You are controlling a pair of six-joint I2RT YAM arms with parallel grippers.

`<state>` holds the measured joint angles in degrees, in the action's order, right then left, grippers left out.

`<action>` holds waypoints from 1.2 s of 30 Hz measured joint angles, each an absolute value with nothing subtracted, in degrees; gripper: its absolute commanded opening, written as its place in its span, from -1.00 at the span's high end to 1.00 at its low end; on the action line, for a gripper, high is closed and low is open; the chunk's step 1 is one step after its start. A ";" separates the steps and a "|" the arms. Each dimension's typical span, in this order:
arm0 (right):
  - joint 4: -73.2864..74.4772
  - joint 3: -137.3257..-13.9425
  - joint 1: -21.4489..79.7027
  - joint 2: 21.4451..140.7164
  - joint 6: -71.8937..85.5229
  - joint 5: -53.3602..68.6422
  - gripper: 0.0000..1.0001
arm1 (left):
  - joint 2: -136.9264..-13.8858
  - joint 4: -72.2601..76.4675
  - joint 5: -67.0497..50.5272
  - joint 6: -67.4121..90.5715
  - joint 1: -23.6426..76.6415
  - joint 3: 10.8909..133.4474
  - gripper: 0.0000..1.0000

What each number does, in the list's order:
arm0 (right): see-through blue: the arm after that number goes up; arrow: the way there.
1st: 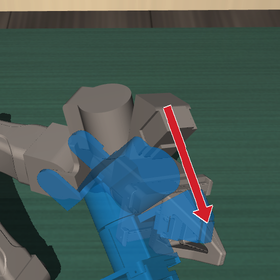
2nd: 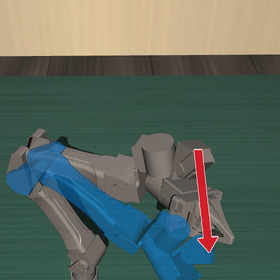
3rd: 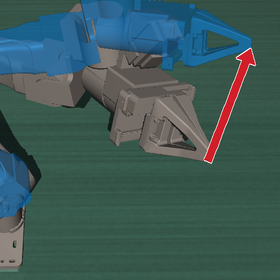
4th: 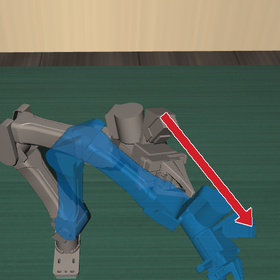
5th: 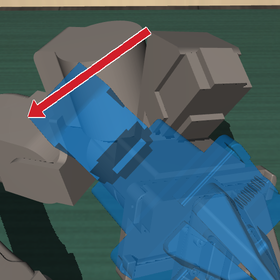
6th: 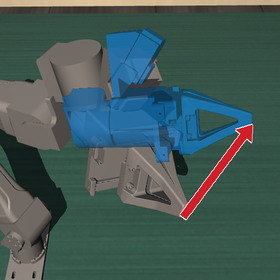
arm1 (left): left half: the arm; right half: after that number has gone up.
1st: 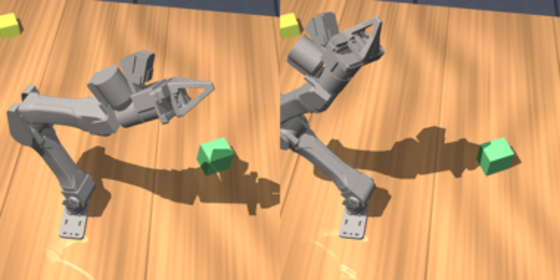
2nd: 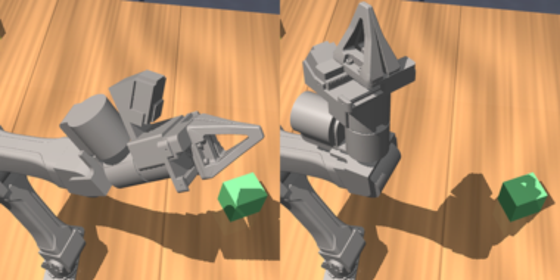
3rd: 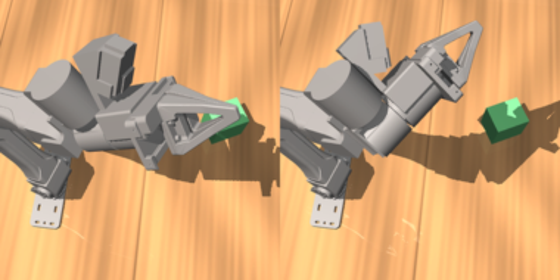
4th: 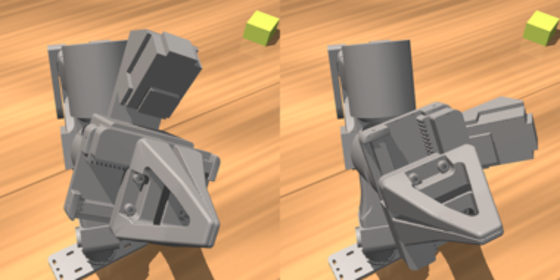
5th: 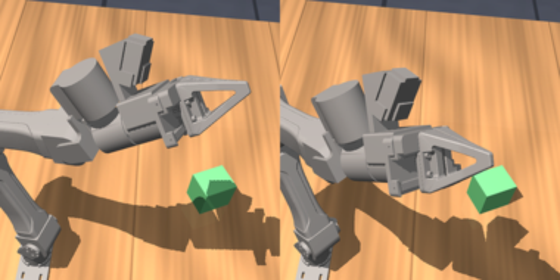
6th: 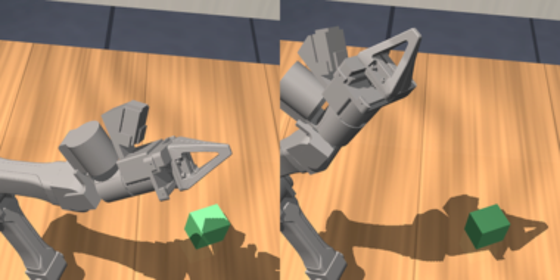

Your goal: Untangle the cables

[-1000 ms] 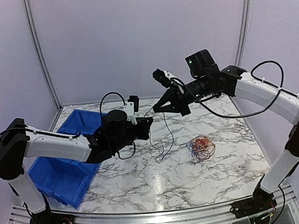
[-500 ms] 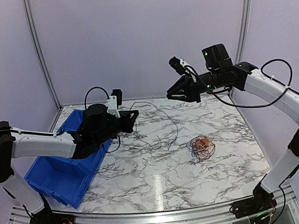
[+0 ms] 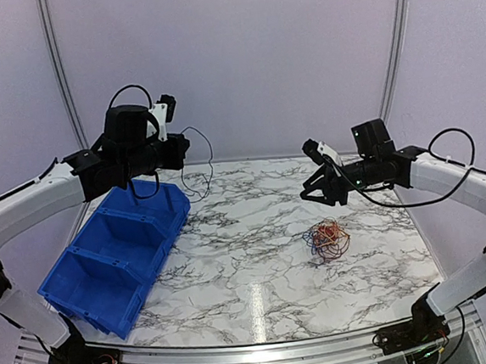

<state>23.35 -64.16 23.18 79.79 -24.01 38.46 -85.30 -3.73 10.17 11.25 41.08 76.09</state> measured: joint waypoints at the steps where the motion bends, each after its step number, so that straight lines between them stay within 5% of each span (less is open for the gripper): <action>1: 22.87 -62.17 22.61 79.18 -24.01 38.46 0.18 | -85.27 -5.96 10.74 10.37 40.86 77.69 1.00; 11: 12.16 -45.04 14.13 72.79 -22.63 41.06 0.17 | -84.49 -16.97 16.80 1.98 36.51 86.56 1.00; 36: 7.35 -43.88 10.37 72.95 -24.23 42.13 0.17 | -86.43 -21.28 20.18 -5.32 19.97 83.72 1.00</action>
